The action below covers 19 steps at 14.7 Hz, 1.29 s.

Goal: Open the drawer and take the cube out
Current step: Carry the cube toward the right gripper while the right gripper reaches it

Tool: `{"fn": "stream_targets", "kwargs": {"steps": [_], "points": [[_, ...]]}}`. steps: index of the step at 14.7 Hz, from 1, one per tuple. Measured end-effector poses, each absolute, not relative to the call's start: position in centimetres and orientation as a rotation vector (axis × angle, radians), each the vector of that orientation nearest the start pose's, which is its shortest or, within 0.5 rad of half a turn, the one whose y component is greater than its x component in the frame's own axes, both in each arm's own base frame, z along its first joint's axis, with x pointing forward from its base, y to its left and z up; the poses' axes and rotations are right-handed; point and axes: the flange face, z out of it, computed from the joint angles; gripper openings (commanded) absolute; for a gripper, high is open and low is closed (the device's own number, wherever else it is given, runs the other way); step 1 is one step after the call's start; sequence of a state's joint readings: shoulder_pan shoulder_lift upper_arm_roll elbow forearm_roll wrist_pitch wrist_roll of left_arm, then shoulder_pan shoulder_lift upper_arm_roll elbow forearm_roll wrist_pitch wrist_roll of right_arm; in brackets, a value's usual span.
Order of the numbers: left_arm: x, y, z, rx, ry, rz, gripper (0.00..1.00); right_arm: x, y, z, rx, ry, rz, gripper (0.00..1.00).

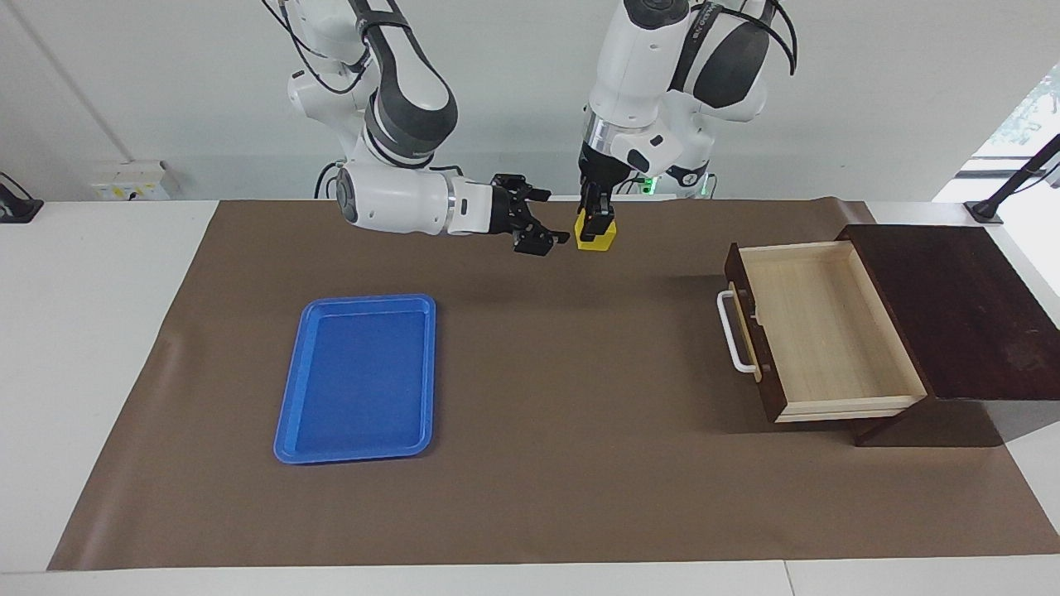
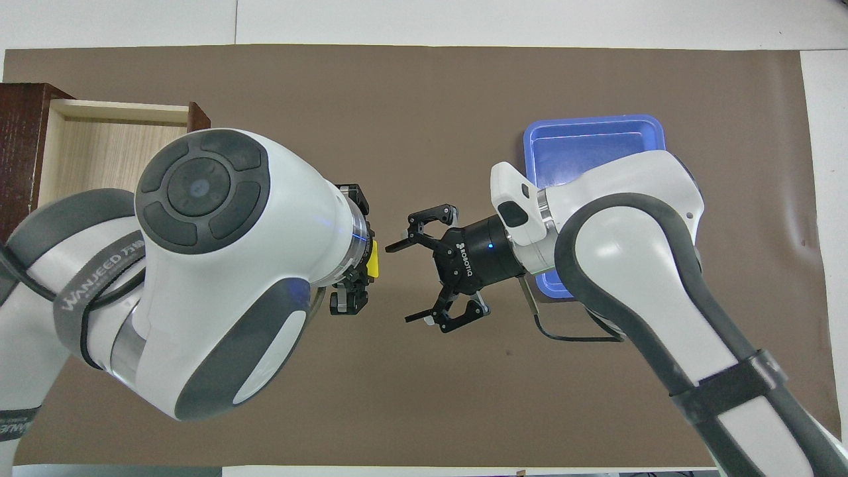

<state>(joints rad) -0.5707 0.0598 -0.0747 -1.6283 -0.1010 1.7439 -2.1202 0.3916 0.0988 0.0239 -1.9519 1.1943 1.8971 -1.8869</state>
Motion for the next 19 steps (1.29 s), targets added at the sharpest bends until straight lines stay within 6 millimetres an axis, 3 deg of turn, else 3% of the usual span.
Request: {"fn": "stream_targets", "kwargs": {"steps": [8, 19], "points": [[46.3, -35.9, 57.9, -2.361, -2.179, 0.148, 0.0, 50.7, 30.1, 45.2, -1.423, -1.664, -0.794, 1.0], [46.0, -35.7, 57.5, -2.353, -2.172, 0.15, 0.0, 49.7, 32.8, 45.2, -1.48, -1.638, -0.806, 1.0]]}}
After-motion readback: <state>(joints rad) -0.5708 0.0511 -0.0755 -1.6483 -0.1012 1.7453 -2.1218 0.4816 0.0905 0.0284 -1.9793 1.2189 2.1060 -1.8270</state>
